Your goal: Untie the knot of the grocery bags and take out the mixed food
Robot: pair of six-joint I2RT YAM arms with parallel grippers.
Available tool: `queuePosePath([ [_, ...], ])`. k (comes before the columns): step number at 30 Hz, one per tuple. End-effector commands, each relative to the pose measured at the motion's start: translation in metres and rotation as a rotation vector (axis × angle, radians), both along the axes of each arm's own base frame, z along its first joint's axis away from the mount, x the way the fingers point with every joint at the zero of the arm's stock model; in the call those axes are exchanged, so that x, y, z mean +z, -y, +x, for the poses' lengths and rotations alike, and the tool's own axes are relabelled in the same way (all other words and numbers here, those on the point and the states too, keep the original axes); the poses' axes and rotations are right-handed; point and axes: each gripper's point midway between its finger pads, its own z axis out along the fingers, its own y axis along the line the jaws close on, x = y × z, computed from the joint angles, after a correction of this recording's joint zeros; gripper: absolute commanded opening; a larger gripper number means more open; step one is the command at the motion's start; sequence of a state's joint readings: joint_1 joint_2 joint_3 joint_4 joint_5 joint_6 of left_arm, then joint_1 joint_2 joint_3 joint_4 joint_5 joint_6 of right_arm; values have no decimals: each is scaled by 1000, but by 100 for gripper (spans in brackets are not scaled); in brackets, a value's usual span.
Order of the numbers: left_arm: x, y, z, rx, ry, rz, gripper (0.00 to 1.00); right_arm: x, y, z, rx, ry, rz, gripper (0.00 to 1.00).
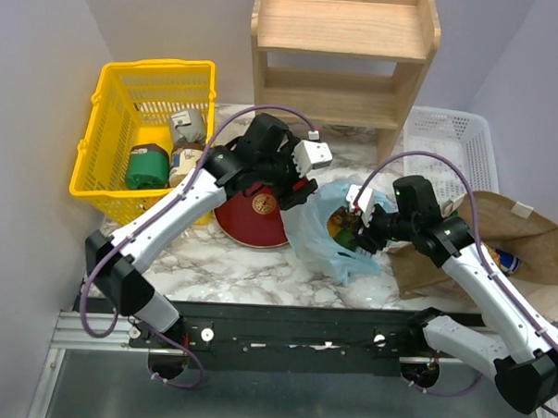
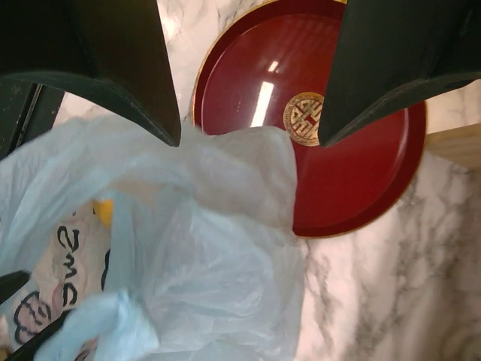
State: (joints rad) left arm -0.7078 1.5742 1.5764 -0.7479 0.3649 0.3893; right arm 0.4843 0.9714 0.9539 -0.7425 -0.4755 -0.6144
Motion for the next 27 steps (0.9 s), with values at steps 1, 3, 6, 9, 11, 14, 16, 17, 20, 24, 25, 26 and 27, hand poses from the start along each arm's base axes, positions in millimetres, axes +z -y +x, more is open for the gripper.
queuePosePath([
  [1, 74, -2, -4, 62, 138, -180, 83, -19, -13, -2, -30, -109, 48, 47],
  [3, 84, -7, -8, 56, 170, -191, 83, -26, -14, -2, -11, -118, 22, 46],
  [6, 85, -13, -14, 43, 199, -193, 82, -14, -30, -1, 33, -156, 56, 44],
  [9, 89, -14, -42, -111, 224, -210, 81, 9, -50, 12, -25, -206, 165, 44],
  [11, 69, -16, -57, -211, 242, -173, 82, 21, -59, 14, -44, -246, 227, 44],
  [14, 34, -21, -69, -266, 257, -122, 81, 31, -67, 25, -75, -262, 271, 44],
  [16, 27, -18, -78, -327, 291, -128, 81, 31, -72, 29, -70, -285, 276, 44],
  [17, 26, -15, -80, -347, 301, -138, 81, 31, -74, 30, -71, -293, 276, 44],
  [20, 17, -6, -78, -406, 342, -118, 81, 28, -78, 40, -114, -331, 283, 44],
  [24, 2, 8, -71, -371, 376, -74, 81, 29, -88, 61, -156, -362, 299, 44],
  [25, 4, 12, -69, -338, 379, -91, 81, 32, -89, 66, -170, -363, 307, 44],
  [26, 8, 15, -69, -329, 375, -107, 81, 37, -90, 73, -179, -351, 316, 44],
  [27, 10, 19, -69, -320, 354, -117, 81, 41, -90, 78, -186, -339, 325, 44],
])
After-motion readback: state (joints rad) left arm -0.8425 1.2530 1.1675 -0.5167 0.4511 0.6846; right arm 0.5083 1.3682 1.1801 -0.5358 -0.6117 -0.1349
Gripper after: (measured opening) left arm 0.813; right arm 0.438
